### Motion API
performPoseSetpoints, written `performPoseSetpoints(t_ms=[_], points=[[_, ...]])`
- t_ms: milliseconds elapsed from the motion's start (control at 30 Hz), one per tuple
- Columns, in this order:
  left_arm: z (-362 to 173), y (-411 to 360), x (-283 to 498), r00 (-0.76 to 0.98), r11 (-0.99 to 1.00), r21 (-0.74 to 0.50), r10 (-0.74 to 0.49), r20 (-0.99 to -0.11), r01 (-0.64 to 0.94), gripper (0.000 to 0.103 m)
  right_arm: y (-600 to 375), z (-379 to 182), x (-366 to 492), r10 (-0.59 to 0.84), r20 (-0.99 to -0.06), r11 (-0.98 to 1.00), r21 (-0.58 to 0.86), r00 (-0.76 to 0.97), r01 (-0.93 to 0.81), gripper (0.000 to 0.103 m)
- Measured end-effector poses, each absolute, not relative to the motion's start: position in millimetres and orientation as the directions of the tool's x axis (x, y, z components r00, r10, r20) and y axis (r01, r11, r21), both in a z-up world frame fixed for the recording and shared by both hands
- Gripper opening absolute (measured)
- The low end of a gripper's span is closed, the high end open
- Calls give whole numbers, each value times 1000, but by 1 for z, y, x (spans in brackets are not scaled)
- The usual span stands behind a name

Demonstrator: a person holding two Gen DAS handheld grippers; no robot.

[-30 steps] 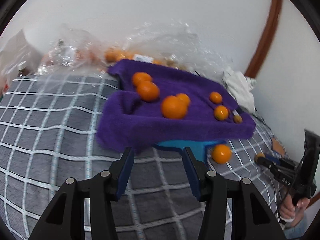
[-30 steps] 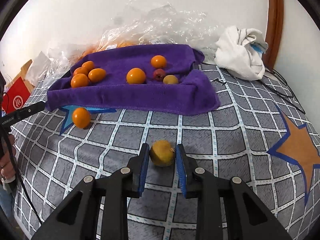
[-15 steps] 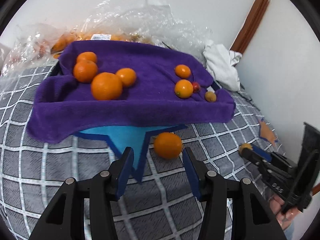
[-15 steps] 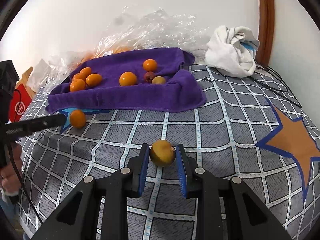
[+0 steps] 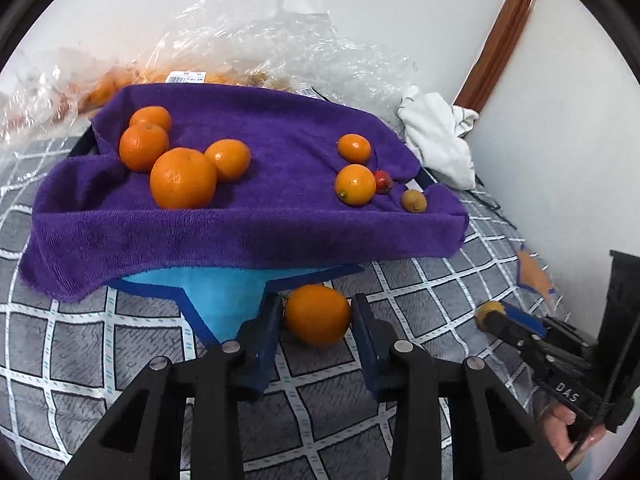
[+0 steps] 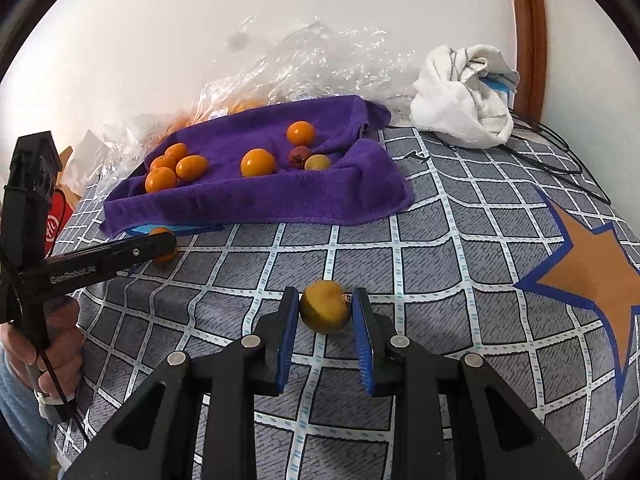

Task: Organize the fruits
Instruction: 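Carry the yellow fruit onto the towel with the right gripper while the left carries its orange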

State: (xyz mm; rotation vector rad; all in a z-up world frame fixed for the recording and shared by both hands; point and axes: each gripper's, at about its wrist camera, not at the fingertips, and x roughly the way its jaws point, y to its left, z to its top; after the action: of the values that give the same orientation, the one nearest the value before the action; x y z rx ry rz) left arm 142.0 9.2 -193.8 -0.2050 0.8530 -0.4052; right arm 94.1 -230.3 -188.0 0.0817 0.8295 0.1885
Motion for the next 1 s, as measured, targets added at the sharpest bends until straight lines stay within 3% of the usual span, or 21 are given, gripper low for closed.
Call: performPoseSetpoints(t_ms=[167, 633, 1000], points=[[-188, 21, 134, 637, 890, -381, -448, -627, 251, 32, -230, -189, 95, 185, -732, 983, 132, 656, -131, 27], [-173, 29, 124, 731, 926, -304, -365, -577, 222, 32, -232, -189, 94, 201, -723, 979, 152, 661, -133, 27], [-164, 43, 122, 781, 933, -314, -325, -534, 174, 32, -233, -191, 96, 232, -729, 973, 180, 644, -146, 27]])
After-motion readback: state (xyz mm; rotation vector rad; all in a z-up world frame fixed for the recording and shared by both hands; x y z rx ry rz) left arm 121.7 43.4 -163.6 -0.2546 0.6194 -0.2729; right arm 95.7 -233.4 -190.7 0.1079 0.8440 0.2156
